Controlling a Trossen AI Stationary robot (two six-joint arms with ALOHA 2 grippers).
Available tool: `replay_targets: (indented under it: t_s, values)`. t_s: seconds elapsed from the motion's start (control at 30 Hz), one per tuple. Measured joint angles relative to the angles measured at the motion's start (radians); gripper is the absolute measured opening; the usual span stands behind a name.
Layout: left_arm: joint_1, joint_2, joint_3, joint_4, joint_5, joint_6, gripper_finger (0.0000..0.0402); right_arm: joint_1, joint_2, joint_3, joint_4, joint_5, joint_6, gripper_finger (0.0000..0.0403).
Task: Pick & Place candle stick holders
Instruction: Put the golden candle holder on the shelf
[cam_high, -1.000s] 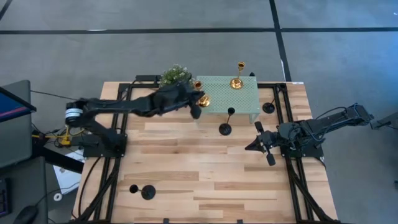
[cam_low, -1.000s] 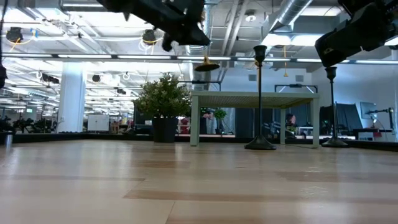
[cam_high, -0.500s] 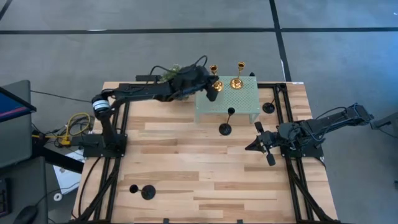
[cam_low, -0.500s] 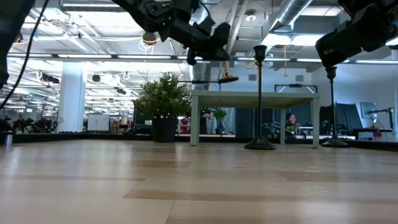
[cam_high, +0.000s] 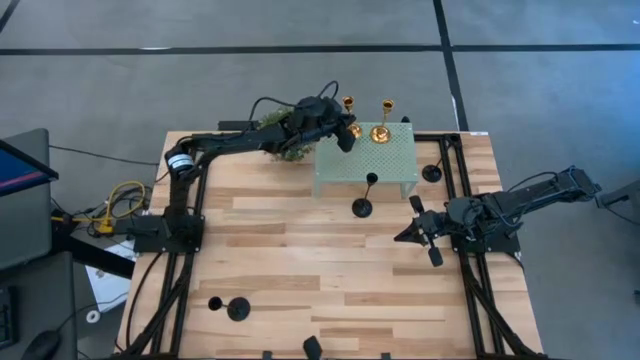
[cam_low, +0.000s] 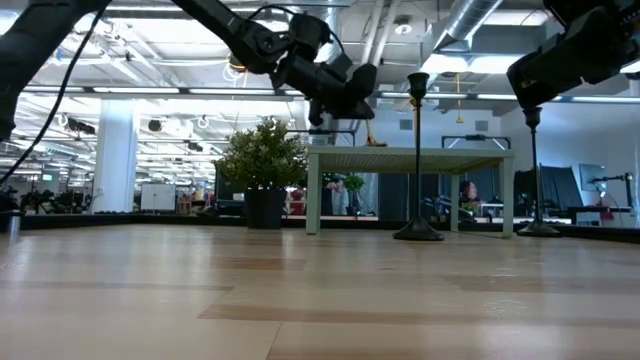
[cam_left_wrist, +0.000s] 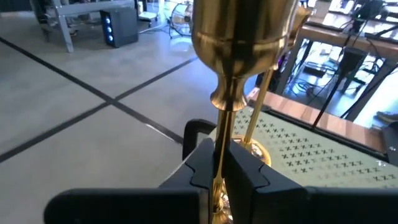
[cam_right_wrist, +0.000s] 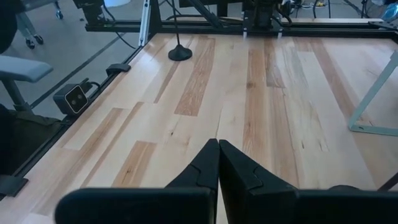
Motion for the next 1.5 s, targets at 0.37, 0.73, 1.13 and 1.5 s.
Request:
replay_targets:
  t_s: [0.37, 0.73, 1.13, 1.5]
  values:
    - [0.004, 0.001, 0.031, -0.029, -0.001, 0.007, 0.0019, 0.0, 0.0, 0.0, 0.0, 0.0, -0.026, 0.0]
    - [0.005, 0.027, 0.031, -0.047, -0.007, 0.007, 0.0019, 0.0, 0.0, 0.0, 0.0, 0.003, -0.026, 0.0]
    - [0.005, 0.069, 0.032, -0.026, -0.008, 0.01, 0.0019, 0.0, 0.0, 0.0, 0.0, 0.003, -0.026, 0.0]
    - [0.005, 0.068, 0.03, -0.016, -0.007, -0.003, 0.0048, 0.0, 0.0, 0.0, -0.003, 0.003, -0.026, 0.0]
